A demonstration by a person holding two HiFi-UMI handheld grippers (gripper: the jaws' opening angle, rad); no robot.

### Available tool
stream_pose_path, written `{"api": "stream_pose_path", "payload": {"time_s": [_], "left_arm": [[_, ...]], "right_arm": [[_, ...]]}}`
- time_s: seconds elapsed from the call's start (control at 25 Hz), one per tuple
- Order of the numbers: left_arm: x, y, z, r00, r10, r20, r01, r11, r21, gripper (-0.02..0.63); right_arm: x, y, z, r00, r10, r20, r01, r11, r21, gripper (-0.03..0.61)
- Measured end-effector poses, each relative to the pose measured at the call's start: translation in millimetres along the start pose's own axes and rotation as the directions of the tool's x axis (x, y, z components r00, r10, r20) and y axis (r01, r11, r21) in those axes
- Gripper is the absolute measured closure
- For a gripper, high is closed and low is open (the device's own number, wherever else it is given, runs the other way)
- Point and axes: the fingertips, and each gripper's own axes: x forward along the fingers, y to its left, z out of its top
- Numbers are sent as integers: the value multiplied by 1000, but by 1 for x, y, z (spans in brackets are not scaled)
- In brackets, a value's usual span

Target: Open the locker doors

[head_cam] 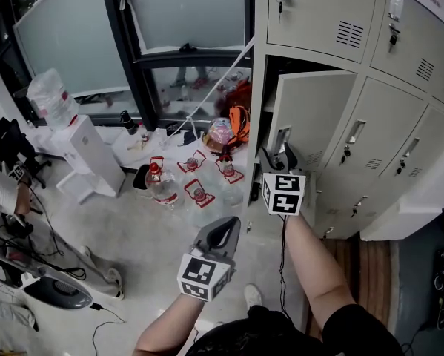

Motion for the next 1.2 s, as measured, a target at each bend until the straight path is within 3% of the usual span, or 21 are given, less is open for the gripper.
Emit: {"api": "stream_pose_path", "payload": {"time_s": [0.16,0.32,0.56,1.2], "left_arm": [[-4,6,0,1000,15,-3,-15,1000,0,611],[-5,11,-4,1000,26,-9,-26,1000,-5,611],[-5,13,-6,1000,28,-12,-28,1000,-10,611],[-17,-8,-5,1000,-23,-7,23,1000,-7,611]], "right_arm": [[10,-3,3,994,-111,-5,111,991,-80,310],[15,-9,-5,985,-171,-31,166,979,-116,340],[19,-13,-10,990,-135,-46,134,991,-22,316],[-17,-16,-12,990,-133,-34,132,990,-51,352]]}}
